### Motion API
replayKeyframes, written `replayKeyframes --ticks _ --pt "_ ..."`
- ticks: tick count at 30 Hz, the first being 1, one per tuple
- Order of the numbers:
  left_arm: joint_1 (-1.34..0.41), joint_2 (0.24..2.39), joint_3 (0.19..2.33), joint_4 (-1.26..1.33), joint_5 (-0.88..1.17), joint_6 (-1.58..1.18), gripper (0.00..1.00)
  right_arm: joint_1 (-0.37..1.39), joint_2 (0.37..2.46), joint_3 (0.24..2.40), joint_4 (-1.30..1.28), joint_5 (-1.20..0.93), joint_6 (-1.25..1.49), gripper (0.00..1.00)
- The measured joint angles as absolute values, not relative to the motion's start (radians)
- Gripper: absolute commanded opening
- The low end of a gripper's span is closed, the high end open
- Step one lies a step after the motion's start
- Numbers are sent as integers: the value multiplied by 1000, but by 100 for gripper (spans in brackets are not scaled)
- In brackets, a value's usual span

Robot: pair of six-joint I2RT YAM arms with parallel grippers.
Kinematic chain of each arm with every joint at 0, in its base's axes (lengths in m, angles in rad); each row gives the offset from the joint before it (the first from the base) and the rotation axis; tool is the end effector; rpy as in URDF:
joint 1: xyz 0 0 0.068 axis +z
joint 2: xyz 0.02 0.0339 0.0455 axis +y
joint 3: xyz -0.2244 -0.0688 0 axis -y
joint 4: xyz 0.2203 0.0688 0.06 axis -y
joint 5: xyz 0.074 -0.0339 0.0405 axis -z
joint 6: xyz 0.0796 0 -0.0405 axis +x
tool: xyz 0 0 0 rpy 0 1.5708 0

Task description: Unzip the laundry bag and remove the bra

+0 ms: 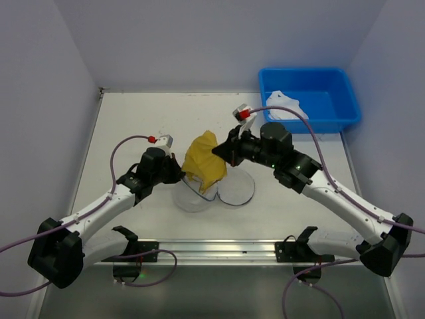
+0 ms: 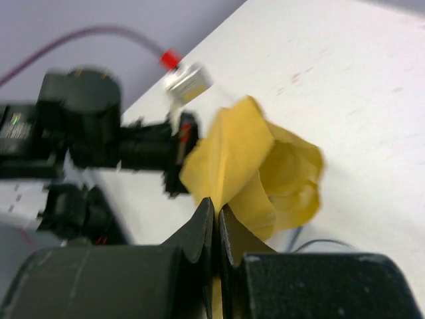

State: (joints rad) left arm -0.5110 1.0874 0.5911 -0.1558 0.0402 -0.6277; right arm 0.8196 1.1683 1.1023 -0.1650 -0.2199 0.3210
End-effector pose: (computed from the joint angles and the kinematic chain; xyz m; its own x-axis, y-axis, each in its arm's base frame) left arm 0.2252 -0.1300 0.1669 -0.7318 -0.2625 -0.6290 0.1072 0.8671 -0.4865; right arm 0.1945 0.2337 0.3306 -0.4191 0.0024 -0.9080 -0.7651 0.5376 0.3545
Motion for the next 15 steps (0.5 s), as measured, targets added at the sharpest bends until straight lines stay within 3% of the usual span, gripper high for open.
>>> replayKeyframes --ticks 8,15 --pt "-511 1094 591 -155 45 -628 0 443 1146 1304 -208 -130 330 0" --pt "-511 1107 591 -153 61 -634 0 148 1277 1600 -215 -27 388 0"
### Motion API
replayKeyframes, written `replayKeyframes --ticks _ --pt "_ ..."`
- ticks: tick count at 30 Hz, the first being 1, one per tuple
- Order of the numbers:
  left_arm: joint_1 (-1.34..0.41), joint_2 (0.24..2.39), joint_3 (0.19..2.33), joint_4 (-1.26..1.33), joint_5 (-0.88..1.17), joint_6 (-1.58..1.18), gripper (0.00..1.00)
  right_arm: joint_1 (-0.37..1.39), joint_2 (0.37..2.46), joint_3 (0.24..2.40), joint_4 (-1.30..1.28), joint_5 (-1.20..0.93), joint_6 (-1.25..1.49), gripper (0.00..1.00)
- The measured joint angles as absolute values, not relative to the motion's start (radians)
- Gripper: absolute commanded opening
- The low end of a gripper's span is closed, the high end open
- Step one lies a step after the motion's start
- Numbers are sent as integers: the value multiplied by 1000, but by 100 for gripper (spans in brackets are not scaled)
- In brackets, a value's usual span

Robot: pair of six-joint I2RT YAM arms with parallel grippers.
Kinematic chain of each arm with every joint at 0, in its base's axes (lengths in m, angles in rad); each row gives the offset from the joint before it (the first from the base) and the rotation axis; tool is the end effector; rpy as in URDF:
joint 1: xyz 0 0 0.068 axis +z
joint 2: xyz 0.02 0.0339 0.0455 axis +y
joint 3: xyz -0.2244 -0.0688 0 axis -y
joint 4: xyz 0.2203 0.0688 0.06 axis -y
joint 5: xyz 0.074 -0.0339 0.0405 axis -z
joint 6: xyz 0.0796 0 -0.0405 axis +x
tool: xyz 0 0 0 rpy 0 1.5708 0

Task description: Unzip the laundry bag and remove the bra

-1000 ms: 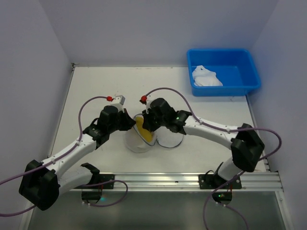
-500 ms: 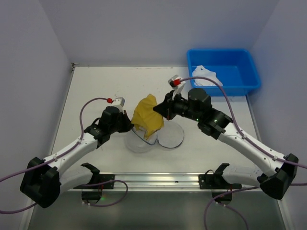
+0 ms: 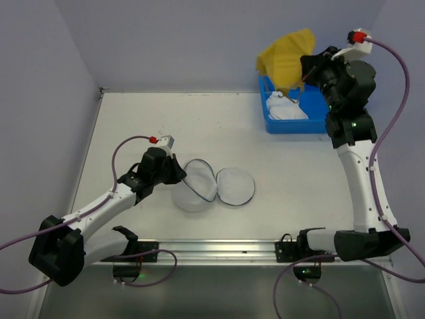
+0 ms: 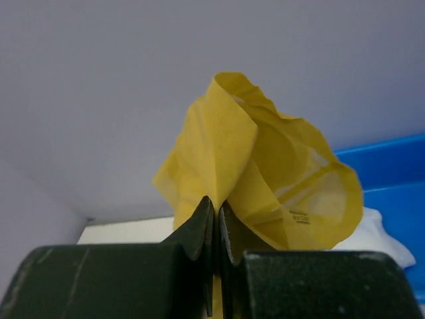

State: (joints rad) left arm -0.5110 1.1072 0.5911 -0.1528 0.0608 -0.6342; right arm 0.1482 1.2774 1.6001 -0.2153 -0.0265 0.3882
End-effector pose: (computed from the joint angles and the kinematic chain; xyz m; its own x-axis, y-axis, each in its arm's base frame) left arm 0.2255 -0.1320 0.1625 -0.7496 -0.2578 -0.6096 0.1062 0.8623 -0.4952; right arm 0.2941 0.0460 0.4715 0.0324 0.3874 -0.9213 -0.2009 0.9055 0.3737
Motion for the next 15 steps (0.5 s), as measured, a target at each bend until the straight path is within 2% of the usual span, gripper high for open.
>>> replayKeyframes --ticks 6,15 --pt "-511 1108 591 -150 81 -635 0 -24 1496 1716 -214 112 488 0" --pt "-511 1119 591 -139 109 -635 0 -145 1849 1726 -255 334 630 0"
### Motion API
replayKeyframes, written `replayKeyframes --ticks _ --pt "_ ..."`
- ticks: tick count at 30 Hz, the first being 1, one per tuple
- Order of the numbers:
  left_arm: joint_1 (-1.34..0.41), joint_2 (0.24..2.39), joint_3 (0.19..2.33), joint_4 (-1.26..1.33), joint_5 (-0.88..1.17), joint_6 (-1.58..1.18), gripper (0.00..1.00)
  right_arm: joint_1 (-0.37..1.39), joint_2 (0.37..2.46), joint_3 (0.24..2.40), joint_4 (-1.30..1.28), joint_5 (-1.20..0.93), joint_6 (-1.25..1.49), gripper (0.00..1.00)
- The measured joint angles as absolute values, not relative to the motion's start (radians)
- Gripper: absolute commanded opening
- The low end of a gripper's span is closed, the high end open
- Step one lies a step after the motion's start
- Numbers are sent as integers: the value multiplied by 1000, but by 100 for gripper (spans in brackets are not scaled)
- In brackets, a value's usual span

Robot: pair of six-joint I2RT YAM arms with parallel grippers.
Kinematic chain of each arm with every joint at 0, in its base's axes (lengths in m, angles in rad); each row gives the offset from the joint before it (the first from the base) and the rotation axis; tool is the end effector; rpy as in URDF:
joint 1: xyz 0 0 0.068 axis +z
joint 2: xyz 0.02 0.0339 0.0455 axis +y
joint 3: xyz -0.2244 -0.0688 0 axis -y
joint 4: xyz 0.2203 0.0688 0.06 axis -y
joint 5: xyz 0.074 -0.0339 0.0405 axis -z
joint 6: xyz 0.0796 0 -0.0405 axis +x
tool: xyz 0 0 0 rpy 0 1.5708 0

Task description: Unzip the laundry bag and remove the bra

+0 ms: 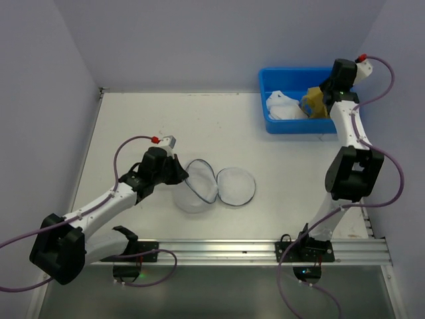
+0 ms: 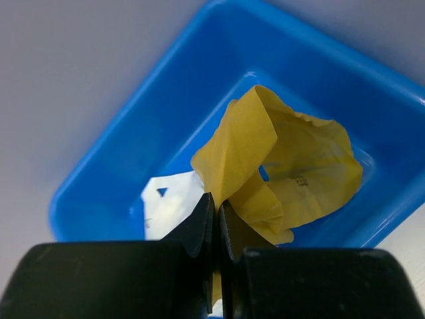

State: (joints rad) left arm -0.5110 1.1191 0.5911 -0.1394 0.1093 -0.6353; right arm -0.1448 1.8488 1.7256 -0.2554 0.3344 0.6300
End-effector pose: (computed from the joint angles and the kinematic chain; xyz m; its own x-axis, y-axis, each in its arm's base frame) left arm 0.2250 -0.1361 0.1615 -0.7674 -0.2460 -0.5921 0.1311 0.8438 -0.5204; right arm 0.4378 -0.0902 0.3066 -0.0375 0.5679 -0.8223 0.5695 0.6883 0.4494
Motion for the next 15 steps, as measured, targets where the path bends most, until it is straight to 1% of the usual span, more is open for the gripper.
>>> replayKeyframes --ticks 4,7,8,10,11,14,15 --pt "-511 1136 591 -130 118 -635 0 -154 1944 1747 -271 385 662 0" --pt "-511 1148 591 -124 124 -635 0 -162 2016 1793 -270 380 680 16" --pt "-511 1150 591 -124 125 -635 0 -165 2038 1812 -269 374 683 27" --pt "-511 1150 591 -121 125 -635 0 -172 2072 1835 -265 368 698 41" --pt "-511 1150 591 -120 125 -635 0 -176 2082 1838 -266 365 707 53" --pt "-511 1150 591 -119 126 -635 0 -184 2089 1836 -287 365 736 70" --pt "-511 1150 591 -118 126 -635 0 -185 2087 1834 -291 365 745 71"
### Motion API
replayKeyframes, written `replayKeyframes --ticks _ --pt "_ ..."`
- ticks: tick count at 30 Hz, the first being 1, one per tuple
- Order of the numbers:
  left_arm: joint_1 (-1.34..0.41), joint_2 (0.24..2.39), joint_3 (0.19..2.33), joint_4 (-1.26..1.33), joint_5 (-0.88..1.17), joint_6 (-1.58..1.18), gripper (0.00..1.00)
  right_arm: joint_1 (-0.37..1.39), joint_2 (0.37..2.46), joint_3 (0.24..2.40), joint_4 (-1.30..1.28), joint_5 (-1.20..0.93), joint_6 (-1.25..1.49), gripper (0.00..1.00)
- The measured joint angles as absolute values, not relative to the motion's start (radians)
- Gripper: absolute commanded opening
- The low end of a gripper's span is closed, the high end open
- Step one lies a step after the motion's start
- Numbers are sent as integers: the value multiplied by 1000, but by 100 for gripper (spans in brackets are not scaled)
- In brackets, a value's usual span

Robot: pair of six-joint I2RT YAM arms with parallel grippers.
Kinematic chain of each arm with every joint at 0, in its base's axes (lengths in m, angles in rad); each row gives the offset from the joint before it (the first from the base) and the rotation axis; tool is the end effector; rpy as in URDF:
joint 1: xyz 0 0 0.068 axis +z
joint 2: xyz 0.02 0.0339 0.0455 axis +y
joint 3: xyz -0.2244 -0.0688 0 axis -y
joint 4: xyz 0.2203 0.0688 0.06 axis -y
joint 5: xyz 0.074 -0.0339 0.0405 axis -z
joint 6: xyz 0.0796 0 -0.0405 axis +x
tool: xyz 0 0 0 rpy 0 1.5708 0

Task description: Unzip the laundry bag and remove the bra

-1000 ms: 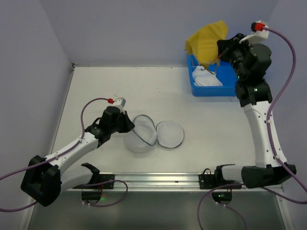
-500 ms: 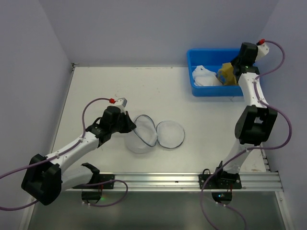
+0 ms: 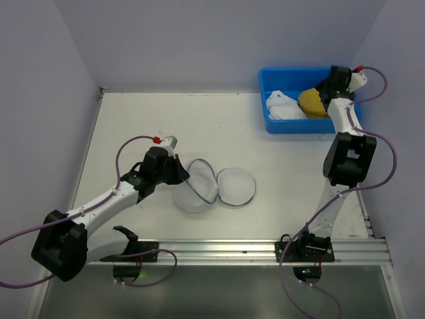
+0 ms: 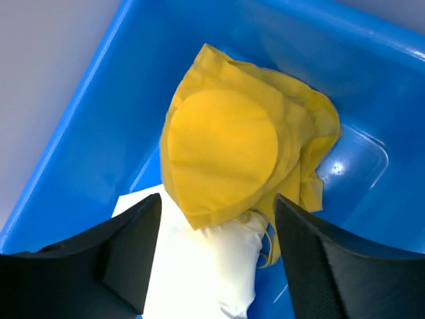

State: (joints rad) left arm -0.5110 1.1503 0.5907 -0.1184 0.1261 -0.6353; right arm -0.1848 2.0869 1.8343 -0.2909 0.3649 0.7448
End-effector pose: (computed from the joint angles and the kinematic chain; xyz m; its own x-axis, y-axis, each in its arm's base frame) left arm 0.2272 -0.1389 0.1563 -0.7790 -0.2382 -0.5801 0.1346 0.8400 -0.5257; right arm 0.4725 -0.1172 0.2350 -0.0539 0.6542 -0.7544 0.6915 0.5694 0.4445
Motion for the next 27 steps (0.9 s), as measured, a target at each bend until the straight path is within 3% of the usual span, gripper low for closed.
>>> replayKeyframes --ticks 6,14,20,27 --pt "-511 1150 591 -106 127 -635 0 -187 1980 1724 -289 340 756 83" --pt "-511 1150 590 -90 126 -636 0 -99 1618 1554 -291 206 666 87" --pt "-511 1132 539 -69 114 -658 0 112 1264 1157 -262 63 645 89" --pt "-511 1070 495 -76 59 -681 0 300 1203 812 -356 -9 651 87"
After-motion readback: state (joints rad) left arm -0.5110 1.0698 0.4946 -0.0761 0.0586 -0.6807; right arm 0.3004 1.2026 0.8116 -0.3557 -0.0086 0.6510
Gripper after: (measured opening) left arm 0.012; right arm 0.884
